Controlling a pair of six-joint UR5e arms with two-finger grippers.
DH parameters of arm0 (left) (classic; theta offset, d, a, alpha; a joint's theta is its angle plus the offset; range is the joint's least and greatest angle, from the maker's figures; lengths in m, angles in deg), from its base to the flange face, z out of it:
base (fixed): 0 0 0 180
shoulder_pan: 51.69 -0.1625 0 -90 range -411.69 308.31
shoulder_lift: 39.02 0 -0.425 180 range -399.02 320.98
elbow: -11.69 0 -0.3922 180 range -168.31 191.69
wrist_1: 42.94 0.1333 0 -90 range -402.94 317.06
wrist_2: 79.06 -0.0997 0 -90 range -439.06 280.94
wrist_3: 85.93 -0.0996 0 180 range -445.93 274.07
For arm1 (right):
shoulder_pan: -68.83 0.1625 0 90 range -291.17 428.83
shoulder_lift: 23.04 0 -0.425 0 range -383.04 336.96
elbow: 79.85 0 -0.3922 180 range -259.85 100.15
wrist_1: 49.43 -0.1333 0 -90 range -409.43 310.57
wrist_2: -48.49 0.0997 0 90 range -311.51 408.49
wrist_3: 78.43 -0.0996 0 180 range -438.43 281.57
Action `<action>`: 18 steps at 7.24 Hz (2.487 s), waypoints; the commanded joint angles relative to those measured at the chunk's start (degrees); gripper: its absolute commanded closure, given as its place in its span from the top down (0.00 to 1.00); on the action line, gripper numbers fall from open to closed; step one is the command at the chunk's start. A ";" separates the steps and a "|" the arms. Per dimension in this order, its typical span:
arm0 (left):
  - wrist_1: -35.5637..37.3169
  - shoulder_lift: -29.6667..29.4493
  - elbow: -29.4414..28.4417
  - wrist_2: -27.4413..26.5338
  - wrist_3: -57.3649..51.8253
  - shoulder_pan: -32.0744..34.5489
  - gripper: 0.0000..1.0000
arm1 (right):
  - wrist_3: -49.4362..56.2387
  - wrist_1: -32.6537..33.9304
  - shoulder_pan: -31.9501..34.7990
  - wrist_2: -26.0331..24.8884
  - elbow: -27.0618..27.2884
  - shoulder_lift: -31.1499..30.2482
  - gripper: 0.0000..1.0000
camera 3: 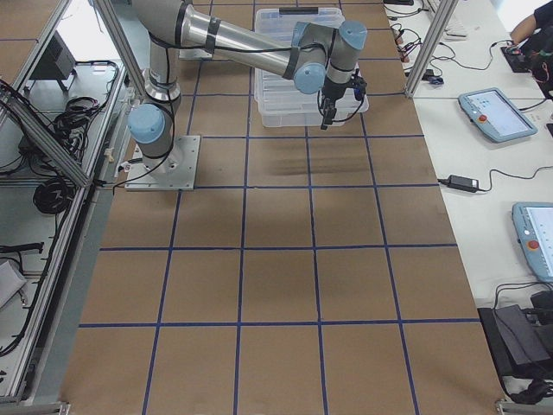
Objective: Place red block in blue tray from box
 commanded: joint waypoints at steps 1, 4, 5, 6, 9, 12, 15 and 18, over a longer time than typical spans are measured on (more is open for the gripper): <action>0.00 -0.01 0.00 -0.08 -0.08 0.03 1.00 | -0.04 -0.24 -0.04 -0.92 -0.18 -0.44 1.00; 0.00 0.07 0.09 0.01 -0.08 0.03 1.00 | 0.13 -0.24 -0.13 -1.44 -0.01 -0.62 1.00; 0.00 0.16 0.35 -0.08 -0.08 0.03 1.00 | 0.13 -0.16 -0.13 -2.23 -0.18 -0.62 1.00; 0.00 0.16 0.26 -0.08 -0.08 0.03 1.00 | 0.13 -0.24 -0.22 -2.50 -0.09 -0.62 1.00; 0.00 0.08 0.44 -0.08 0.01 0.03 1.00 | 3.54 -0.60 -3.03 -2.41 -0.09 -0.79 1.00; 0.00 0.25 0.70 -0.08 0.10 0.12 1.00 | 6.70 -0.33 -3.91 -5.13 0.26 -0.71 1.00; 0.00 0.25 0.79 -0.08 0.10 0.12 1.00 | 10.15 -0.42 -6.89 -5.31 -0.09 -0.79 1.00; 0.00 0.25 0.79 -0.08 0.01 0.12 1.00 | 15.15 -0.07 -10.23 -5.40 -0.09 -0.79 1.00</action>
